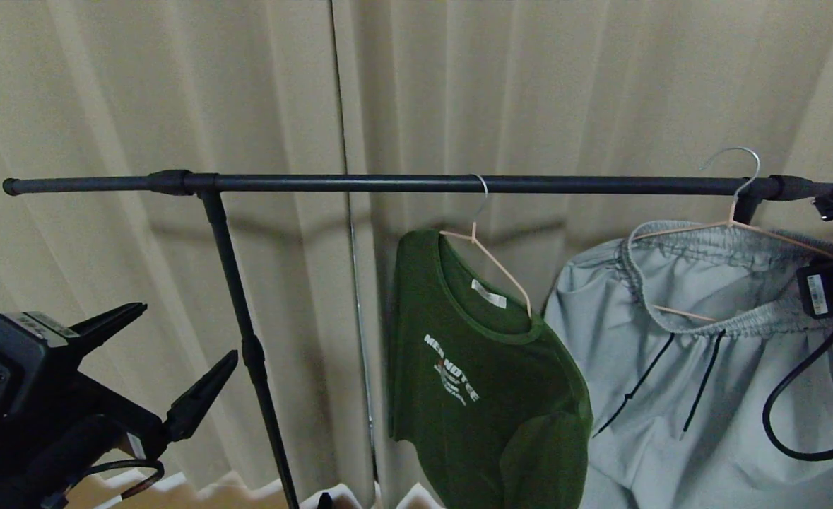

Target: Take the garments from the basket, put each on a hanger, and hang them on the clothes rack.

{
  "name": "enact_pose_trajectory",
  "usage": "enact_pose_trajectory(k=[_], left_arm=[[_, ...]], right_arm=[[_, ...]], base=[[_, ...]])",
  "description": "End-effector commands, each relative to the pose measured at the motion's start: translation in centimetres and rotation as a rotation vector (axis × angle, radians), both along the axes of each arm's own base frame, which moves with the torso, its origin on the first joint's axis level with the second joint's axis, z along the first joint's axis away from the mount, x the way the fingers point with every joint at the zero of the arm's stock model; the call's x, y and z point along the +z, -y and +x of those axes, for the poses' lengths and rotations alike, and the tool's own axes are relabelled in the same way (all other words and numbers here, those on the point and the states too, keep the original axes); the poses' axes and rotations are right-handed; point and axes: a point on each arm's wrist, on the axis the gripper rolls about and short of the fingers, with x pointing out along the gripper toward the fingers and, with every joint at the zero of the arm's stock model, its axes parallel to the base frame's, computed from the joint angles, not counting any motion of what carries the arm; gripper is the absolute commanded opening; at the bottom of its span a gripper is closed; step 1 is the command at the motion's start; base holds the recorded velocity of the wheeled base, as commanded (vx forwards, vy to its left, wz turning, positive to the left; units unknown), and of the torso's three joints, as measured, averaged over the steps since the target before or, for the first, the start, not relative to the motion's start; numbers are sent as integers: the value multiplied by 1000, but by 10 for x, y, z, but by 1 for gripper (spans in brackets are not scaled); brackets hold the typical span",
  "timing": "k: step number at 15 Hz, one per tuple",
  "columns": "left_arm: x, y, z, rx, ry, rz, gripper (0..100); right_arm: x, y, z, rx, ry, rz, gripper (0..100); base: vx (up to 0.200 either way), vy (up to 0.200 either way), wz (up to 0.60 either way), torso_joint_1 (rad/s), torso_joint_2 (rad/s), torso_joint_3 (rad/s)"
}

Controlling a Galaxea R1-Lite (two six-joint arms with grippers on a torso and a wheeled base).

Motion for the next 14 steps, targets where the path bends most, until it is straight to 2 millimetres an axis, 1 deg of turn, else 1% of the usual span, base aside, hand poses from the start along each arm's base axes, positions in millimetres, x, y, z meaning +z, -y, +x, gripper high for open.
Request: enact_pose_trajectory(k=[1,3,4,5,6,7,8,10,12,13,14], left_arm=[[0,-8,-16,19,34,-13,100],[-1,-25,-30,120,58,-18,100],[-1,-35,-35,219,59,-16,100],[-3,-45,-44,306,38,-14,100],[-7,-49,-53,350,5,-33,100],[-11,-50,-63,358,-26,-61,100],[-12,-50,-78,345,-40,-91,100],[-16,-48,-108,214,-31,-108,100],[-27,-49,-137,185,-67,-97,100],[-27,-49,-138,185,-67,-97,100],[-38,-50,-154,186,-109,-90,100]], right_arm=[[-10,-2,12,-9,-40,1,0],[-9,-4,16,-29,-37,-8,0],[-9,-6,17,-23,-37,-9,0],[-7,-8,18,-20,-31,-12,0],[-4,-11,20,-19,-21,-16,0],[-4,-11,24,-26,-25,-19,0],[-6,-11,31,-35,-29,-23,0],[-9,-17,42,-26,-39,-27,0],[-17,-25,42,-6,-70,-30,0],[-18,-25,42,-4,-71,-30,0],[-31,-32,39,19,-119,-31,0]], base=[[0,0,0,0,0,0],[0,0,0,0,0,0],[0,0,0,0,0,0],[0,0,0,0,0,0],[0,0,0,0,0,0],[0,0,0,0,0,0],[0,0,0,0,0,0],[0,0,0,0,0,0],[0,0,0,0,0,0],[0,0,0,0,0,0],[0,0,0,0,0,0]])
